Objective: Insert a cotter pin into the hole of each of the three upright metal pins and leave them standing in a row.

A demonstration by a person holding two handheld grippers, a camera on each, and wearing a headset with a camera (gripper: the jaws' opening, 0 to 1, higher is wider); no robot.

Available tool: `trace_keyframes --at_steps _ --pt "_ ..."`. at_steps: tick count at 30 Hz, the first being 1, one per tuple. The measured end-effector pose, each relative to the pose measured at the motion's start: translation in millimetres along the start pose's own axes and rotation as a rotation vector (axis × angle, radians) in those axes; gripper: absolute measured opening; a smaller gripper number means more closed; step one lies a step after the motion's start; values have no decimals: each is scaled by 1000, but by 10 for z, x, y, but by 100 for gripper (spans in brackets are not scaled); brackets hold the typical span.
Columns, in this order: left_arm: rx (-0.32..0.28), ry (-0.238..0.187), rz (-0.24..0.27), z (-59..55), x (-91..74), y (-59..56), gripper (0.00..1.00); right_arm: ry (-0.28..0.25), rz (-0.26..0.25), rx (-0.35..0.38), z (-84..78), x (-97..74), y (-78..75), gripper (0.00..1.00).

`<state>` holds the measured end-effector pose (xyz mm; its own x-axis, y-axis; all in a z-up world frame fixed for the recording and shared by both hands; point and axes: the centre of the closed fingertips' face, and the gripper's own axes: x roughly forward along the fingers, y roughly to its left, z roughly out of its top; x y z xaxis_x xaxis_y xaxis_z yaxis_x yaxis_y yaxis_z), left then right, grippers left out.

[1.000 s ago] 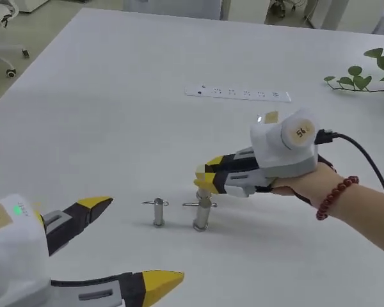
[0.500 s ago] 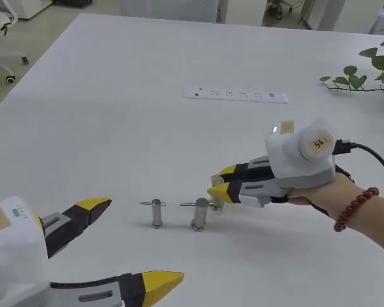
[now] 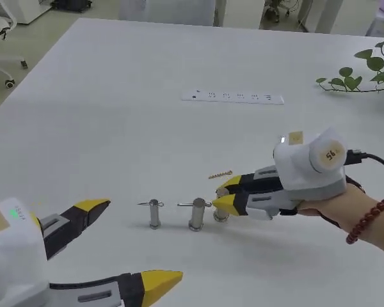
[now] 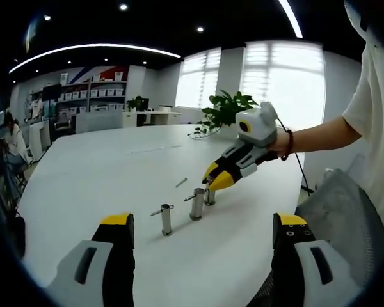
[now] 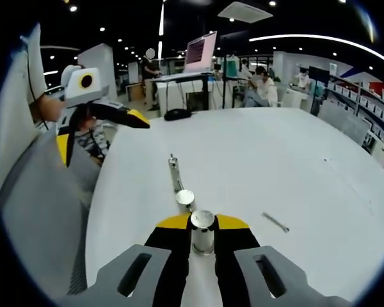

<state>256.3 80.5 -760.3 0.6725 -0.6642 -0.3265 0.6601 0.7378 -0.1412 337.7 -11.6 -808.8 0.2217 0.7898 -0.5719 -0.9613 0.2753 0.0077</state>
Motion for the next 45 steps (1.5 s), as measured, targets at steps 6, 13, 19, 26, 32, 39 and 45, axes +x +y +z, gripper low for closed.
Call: trace_keyframes --at_steps 6,13,19,26,32,39,45 --pt "4 -2 4 11 -19 -18 89 1 25 -6 -43 -37 140 14" --pt "8 -8 6 23 -36 -23 89 -10 84 -19 -76 -71 347 14" --pt "14 -8 6 30 -42 -36 89 -25 148 -32 -61 -74 507 14" --pt "19 -10 6 40 -52 -39 88 -38 209 -73 -44 -44 648 14" --pt "20 -14 9 50 -64 -26 88 -37 228 -86 -46 5 703 14" --pt "19 -10 12 39 -76 -13 88 -26 206 -90 -75 44 699 14" --pt "20 -9 13 36 -85 -9 87 -18 182 -85 -117 61 691 14"
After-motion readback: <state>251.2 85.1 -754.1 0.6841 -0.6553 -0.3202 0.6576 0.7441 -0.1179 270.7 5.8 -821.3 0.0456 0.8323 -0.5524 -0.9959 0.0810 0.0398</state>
